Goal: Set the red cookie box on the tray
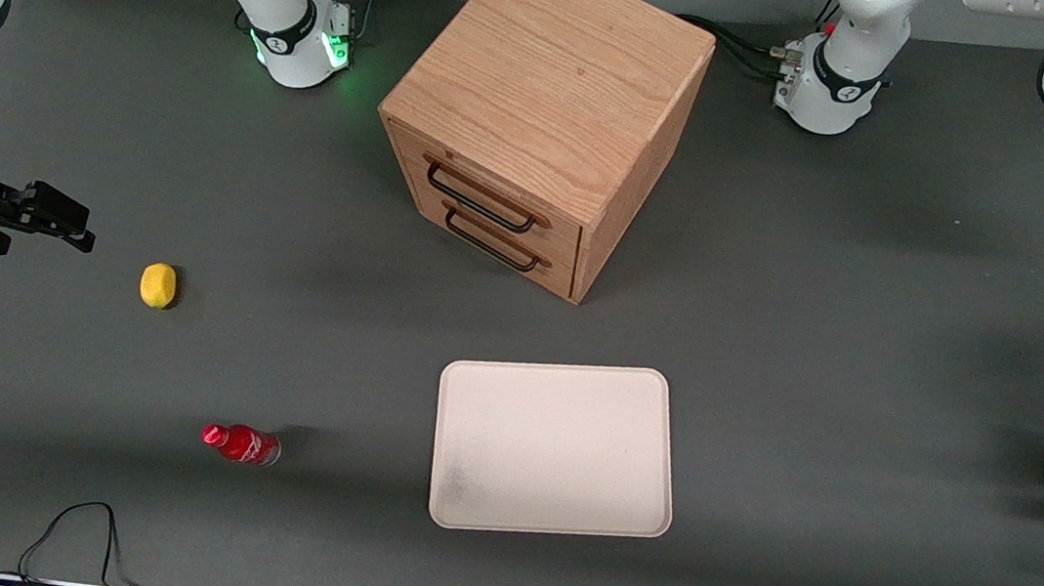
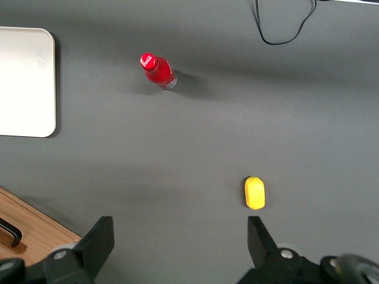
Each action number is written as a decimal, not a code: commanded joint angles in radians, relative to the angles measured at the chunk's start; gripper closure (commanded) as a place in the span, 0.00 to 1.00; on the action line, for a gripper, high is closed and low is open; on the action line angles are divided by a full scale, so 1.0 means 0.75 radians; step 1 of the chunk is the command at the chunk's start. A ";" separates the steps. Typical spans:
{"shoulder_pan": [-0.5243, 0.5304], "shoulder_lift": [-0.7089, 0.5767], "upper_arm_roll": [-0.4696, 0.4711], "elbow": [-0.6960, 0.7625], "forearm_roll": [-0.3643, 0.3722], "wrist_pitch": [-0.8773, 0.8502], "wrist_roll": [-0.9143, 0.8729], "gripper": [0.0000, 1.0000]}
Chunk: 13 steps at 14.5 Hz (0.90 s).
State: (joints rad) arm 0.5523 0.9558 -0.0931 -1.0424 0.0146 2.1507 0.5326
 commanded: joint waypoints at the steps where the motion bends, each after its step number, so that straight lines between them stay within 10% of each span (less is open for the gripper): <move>1: -0.020 0.063 0.010 0.015 0.015 0.069 -0.017 0.00; 2: -0.020 0.067 0.010 0.015 0.015 0.070 -0.017 0.07; 6: -0.020 0.067 0.018 0.028 0.019 0.051 -0.015 0.85; 8: -0.020 0.067 0.026 0.030 0.019 0.045 -0.013 1.00; 13: -0.020 0.051 0.042 0.032 0.021 0.008 -0.015 1.00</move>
State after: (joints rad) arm 0.5447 1.0112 -0.0729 -1.0248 0.0183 2.1948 0.5326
